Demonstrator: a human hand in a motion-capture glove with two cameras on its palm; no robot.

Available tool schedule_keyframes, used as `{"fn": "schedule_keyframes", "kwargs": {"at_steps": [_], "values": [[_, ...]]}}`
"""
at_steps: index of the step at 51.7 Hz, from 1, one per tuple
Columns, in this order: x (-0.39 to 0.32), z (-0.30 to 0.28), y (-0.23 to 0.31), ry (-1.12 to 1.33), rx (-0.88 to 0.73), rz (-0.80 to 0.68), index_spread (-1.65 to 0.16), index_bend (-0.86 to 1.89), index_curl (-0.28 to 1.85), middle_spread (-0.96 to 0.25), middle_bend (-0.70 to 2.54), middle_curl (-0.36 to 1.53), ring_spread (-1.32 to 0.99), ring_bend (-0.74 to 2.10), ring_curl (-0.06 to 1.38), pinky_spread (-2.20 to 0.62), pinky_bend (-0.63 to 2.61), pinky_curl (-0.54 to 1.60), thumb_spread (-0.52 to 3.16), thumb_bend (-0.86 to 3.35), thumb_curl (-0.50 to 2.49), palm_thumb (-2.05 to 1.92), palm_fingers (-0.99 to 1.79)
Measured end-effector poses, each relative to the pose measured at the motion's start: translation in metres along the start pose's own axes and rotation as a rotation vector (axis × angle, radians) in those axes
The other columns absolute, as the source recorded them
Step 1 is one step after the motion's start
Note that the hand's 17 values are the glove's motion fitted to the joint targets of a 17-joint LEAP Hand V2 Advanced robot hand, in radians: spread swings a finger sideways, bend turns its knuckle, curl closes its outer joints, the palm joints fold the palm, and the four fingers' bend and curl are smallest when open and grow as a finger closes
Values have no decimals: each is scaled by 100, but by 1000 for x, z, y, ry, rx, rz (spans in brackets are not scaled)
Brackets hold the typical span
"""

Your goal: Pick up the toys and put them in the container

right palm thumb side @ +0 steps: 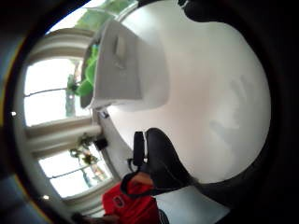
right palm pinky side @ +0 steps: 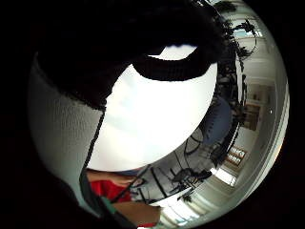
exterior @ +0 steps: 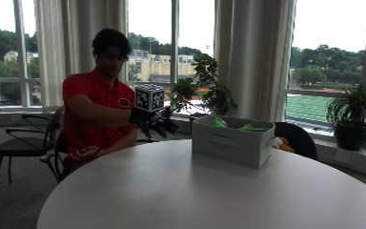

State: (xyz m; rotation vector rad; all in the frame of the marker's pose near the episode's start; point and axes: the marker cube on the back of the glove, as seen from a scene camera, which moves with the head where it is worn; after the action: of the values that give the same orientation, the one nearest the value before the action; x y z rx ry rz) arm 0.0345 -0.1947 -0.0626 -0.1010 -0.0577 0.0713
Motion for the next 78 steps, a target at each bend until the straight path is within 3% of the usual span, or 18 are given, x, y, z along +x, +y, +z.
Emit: {"fn": "schedule_keyframes", "kwargs": {"at_steps": [17, 43, 78], "values": [[-10, 24, 37, -13, 53, 20, -35, 19, 36, -4, 16, 34, 1, 22, 30, 11, 96, 26, 113, -3, 35, -2, -4], [17, 27, 35, -26, 67, 144, -35, 18, 39, -5, 16, 31, 0, 19, 30, 11, 91, 28, 116, -3, 34, -1, -4], [27, 32, 26, -93, 63, 143, -35, 19, 40, -4, 16, 29, 0, 18, 30, 11, 89, 30, 118, -2, 34, -1, -4]]}}
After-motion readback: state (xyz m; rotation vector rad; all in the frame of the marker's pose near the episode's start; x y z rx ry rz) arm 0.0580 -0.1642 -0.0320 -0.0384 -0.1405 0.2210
